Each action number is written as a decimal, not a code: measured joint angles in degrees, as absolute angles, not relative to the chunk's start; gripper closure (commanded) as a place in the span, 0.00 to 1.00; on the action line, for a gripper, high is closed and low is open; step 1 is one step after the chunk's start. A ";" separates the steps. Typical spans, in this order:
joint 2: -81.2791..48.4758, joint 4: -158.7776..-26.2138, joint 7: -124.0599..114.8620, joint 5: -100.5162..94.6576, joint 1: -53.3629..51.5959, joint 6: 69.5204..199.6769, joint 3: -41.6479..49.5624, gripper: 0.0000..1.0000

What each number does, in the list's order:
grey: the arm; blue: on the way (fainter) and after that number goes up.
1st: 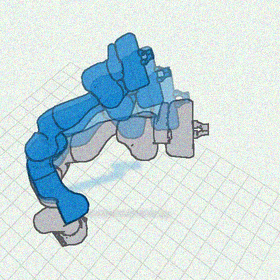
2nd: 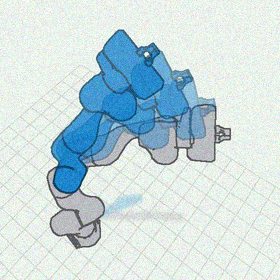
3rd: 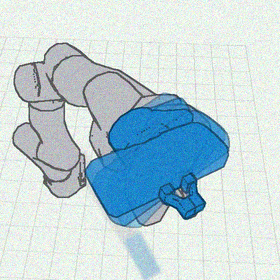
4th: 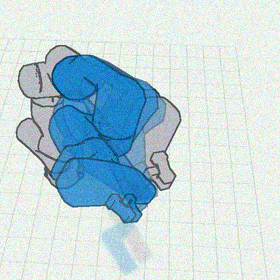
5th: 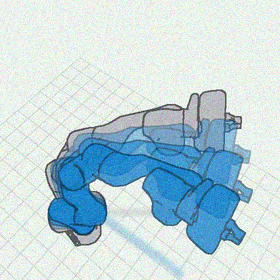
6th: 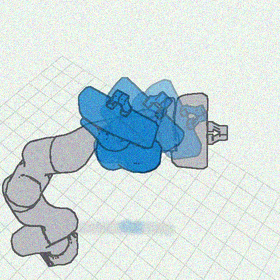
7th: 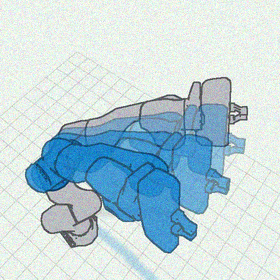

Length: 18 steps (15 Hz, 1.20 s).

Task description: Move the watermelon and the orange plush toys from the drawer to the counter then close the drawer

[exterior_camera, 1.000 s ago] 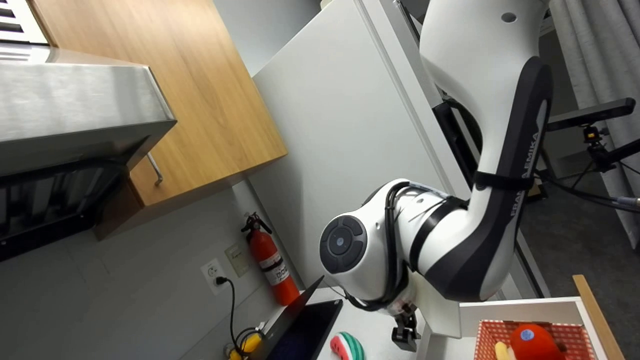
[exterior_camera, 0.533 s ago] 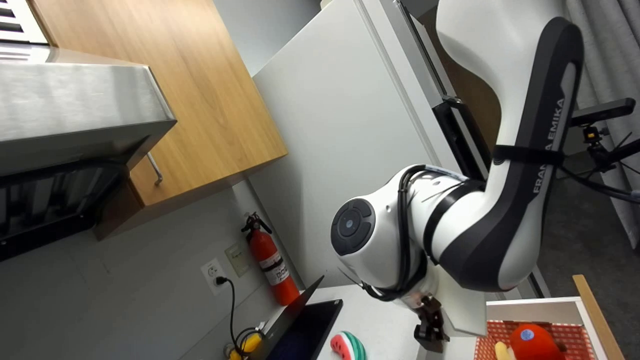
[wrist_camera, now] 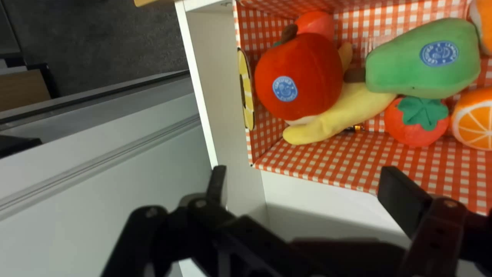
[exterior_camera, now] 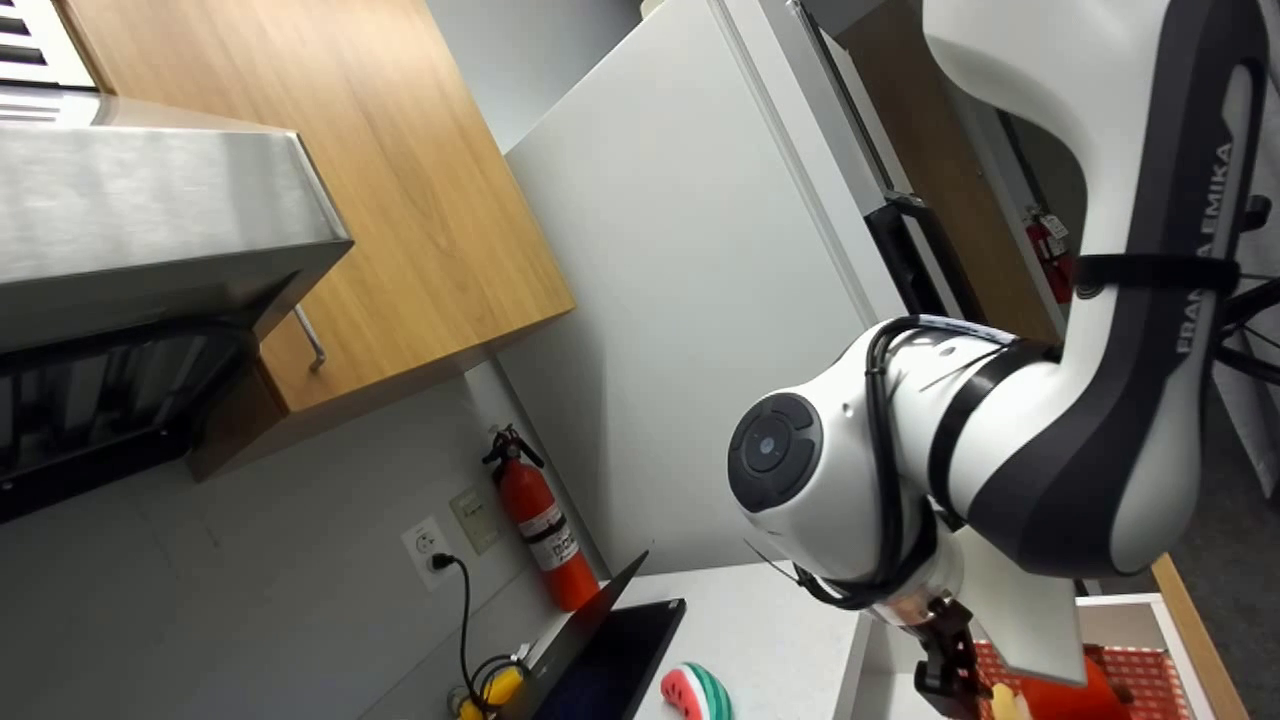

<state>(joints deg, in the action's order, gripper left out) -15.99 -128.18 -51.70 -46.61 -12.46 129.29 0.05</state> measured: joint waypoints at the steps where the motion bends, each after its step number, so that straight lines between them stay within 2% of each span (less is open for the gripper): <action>1: -15.65 -129.19 -52.10 -46.61 -12.43 129.29 0.05 0.00; 10: -15.86 -135.26 -57.95 -45.26 -10.82 129.29 0.10 0.00; 18: -19.25 -135.28 -69.20 -40.32 -10.54 129.29 1.08 0.00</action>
